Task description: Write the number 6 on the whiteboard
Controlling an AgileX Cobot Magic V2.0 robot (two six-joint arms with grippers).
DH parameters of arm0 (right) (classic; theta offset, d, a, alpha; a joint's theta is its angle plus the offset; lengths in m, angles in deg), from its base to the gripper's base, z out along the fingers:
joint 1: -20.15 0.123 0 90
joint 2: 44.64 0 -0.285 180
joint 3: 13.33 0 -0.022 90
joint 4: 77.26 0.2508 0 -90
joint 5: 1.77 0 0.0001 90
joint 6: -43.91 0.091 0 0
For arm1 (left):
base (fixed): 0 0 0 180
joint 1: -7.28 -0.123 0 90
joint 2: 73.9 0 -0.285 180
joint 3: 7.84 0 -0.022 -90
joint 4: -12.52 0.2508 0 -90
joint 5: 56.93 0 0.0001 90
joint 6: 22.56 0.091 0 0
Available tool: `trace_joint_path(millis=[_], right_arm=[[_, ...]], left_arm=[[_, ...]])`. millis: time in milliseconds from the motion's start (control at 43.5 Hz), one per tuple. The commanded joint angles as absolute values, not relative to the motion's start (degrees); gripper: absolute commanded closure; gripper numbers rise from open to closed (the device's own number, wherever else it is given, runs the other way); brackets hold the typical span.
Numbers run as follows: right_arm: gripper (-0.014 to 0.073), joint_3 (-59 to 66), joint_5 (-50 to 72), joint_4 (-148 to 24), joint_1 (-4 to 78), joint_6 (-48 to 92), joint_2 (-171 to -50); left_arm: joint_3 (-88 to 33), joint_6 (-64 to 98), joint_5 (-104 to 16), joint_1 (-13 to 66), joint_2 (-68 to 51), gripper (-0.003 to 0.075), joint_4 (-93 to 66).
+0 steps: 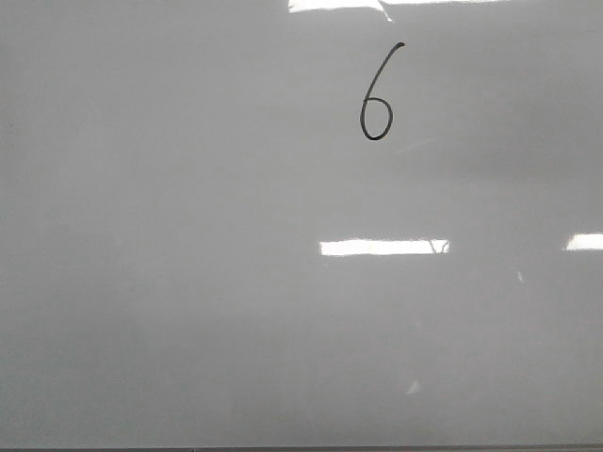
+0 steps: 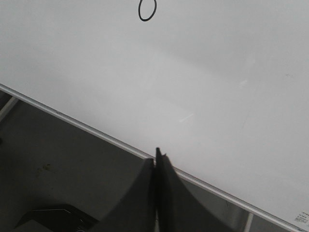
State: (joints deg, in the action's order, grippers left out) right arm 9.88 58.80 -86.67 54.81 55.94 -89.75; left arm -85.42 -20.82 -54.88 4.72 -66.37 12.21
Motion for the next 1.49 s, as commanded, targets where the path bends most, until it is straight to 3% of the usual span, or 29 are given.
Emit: trace_joint_path(millis=[0,322,552,920,1472], right_arm=[[0.0715,8.35,55.14,-87.28,54.32,56.09,-89.83],[0.0715,10.97,54.18,-87.04,52.39,56.09,-87.84],[0.0715,19.33,41.60,-81.51,38.79,56.09,-79.88],[0.0715,43.14,15.87,-81.40,21.08,56.09,-62.11],[0.0715,65.07,-4.86,-81.40,17.61,56.09,-50.77]], left_arm=[[-85.59,-20.63,-60.06,4.65,-67.25,0.0741,11.81],[-85.59,-20.63,-60.06,4.65,-67.25,0.0741,11.81],[-85.59,-20.63,-60.06,4.65,-67.25,0.0741,11.81],[-85.59,-20.63,-60.06,4.65,-67.25,0.0741,11.81],[-85.59,-20.63,-60.06,4.65,-67.25,0.0741,11.81]])
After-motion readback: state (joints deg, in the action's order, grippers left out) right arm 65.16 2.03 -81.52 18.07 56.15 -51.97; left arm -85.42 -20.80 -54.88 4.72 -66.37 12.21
